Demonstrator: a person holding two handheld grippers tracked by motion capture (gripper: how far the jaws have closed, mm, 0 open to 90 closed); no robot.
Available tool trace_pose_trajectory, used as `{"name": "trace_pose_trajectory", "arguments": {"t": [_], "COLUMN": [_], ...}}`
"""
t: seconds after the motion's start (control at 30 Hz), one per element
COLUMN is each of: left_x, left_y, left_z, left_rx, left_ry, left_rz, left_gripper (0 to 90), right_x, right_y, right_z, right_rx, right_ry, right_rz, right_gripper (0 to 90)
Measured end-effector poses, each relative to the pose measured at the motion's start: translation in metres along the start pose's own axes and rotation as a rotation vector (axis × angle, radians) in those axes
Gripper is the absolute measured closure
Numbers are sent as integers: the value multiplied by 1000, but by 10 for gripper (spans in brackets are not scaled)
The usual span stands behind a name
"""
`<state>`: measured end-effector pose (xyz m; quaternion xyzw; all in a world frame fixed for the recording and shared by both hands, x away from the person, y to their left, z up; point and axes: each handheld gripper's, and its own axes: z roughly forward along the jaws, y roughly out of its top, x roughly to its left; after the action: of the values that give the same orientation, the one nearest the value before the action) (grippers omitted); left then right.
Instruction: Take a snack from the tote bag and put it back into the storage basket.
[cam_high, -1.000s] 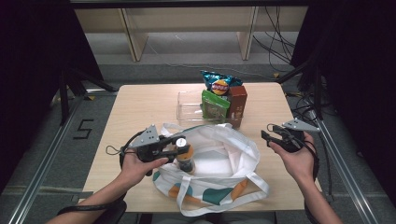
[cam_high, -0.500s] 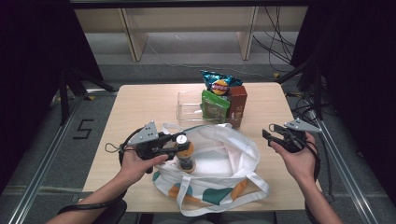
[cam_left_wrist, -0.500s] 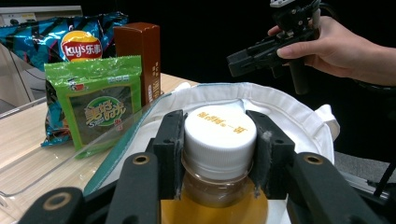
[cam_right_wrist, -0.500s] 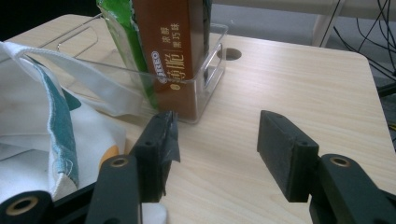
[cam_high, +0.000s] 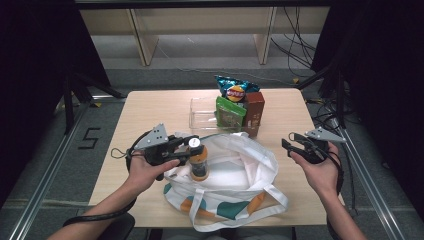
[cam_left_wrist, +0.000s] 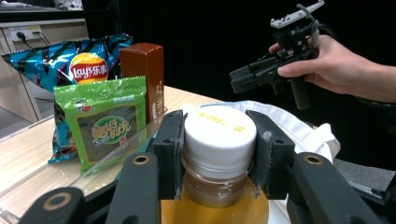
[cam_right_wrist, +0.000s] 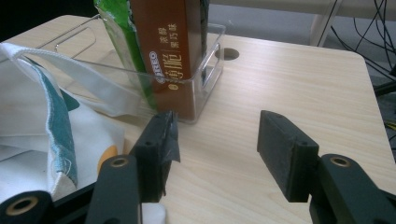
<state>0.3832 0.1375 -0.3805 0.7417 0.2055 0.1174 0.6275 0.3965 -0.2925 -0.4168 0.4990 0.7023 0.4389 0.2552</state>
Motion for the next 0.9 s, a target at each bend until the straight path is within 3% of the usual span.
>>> {"name": "trace_pose_trajectory", "arguments": {"t": [0.33,0.4,0.63,0.7,0.73,0.87,0.9], "left_x": [2,3,4,4,5,6,6], "left_y": [10,12,15,16,17,19,20], "left_z": [1,0,-1,0,0,1,1], "left_rx": [-19,-22,-28,-29,-30,-32,-33], "left_ry": [0,4,4,4,5,3,5], "left_rz": [7,10,16,14,14,11,12], "left_gripper": [586,586,586,586,586,586,586], "right_x": [0,-2,-1,0,-2,-2,1], "right_y": [0,0,0,0,0,0,-1], "right_z": [1,2,2,1,1,2,3], "right_rx": [1,-8,-14,9,1,-10,-13], "right_ry": [-5,-9,-2,-7,-6,-6,-6], "right_rz": [8,-15,-5,11,-13,-23,12], "right_gripper": [469,469,469,469,469,469,469]}}
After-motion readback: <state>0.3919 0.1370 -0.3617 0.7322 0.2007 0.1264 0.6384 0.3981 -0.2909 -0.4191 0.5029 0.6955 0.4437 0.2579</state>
